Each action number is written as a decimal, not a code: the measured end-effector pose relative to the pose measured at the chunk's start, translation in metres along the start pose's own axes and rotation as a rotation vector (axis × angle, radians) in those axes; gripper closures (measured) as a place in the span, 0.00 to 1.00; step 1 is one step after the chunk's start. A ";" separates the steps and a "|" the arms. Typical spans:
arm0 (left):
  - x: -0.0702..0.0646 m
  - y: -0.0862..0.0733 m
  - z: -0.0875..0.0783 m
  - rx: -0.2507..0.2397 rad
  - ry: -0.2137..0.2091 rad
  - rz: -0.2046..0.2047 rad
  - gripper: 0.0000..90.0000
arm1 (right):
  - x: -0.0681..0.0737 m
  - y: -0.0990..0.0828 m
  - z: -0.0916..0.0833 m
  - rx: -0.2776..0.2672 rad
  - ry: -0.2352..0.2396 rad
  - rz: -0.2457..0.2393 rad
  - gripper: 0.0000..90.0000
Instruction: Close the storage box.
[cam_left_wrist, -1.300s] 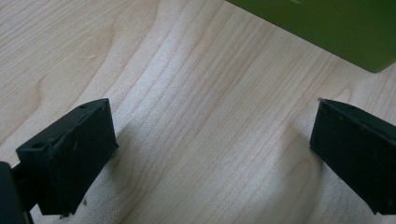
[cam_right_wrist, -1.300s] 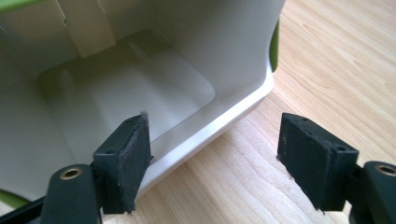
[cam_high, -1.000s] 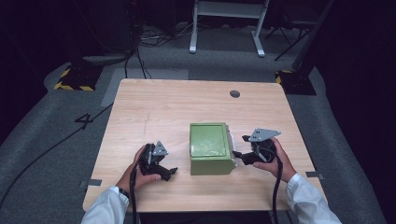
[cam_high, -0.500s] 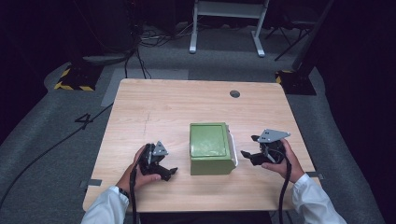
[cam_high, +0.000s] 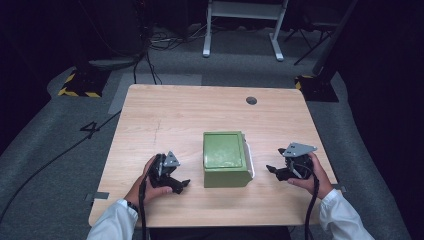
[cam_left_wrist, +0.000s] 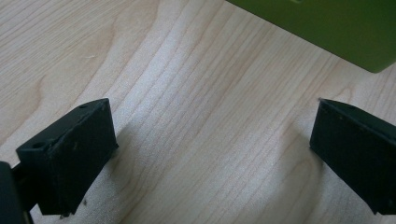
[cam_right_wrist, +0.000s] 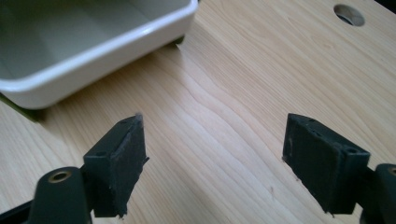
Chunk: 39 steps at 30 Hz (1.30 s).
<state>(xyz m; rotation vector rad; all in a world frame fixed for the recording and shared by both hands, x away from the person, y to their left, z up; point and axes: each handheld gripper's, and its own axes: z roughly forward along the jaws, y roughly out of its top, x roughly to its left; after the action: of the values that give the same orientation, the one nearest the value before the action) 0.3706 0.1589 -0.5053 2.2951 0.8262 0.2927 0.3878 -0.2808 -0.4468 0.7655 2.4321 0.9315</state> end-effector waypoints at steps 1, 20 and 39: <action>0.000 0.000 0.000 0.001 0.000 0.000 0.01 | -0.002 -0.005 -0.001 0.007 -0.007 0.007 0.24; 0.000 0.000 0.000 0.000 -0.002 0.001 0.01 | -0.020 -0.053 -0.017 0.054 -0.106 0.109 0.20; 0.000 0.000 0.000 0.000 -0.002 0.001 0.01 | -0.050 -0.130 -0.043 0.017 -0.157 0.382 0.21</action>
<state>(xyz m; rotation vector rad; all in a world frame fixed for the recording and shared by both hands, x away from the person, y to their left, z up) 0.3710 0.1587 -0.5053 2.2952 0.8241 0.2904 0.3575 -0.4130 -0.4997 1.2897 2.1991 0.9447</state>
